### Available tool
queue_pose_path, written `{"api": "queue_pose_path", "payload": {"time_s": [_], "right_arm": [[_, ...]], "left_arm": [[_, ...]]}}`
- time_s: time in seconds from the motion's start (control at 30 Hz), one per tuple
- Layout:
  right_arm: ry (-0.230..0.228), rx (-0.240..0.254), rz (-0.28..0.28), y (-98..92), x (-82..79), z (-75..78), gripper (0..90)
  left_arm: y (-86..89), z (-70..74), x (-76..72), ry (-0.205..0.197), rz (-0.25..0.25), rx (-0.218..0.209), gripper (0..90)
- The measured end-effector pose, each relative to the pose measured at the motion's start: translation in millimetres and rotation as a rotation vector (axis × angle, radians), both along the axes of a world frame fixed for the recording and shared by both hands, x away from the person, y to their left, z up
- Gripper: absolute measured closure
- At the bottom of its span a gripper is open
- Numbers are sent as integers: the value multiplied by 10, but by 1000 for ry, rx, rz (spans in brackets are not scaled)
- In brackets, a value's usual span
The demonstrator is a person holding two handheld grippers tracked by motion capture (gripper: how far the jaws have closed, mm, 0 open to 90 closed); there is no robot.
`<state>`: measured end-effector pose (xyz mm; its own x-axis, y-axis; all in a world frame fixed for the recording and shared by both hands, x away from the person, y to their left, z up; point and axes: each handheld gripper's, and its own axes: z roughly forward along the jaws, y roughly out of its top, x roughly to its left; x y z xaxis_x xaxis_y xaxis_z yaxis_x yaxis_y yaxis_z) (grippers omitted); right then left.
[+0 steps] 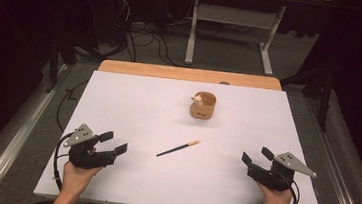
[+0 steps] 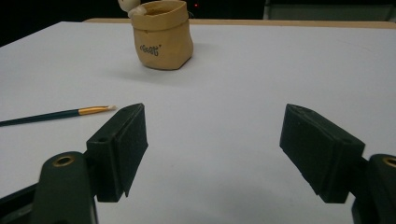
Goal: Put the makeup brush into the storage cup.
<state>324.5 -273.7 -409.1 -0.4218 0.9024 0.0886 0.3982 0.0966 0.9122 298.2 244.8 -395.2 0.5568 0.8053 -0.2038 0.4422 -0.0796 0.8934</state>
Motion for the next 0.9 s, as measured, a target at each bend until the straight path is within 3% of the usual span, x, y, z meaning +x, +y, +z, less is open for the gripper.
{"api": "queue_pose_path", "payload": {"time_s": [0.9], "right_arm": [[5, 24, -22, -31, 2, -10, 249]], "left_arm": [[-117, 86, 15, 11, -36, 8, 269]]}}
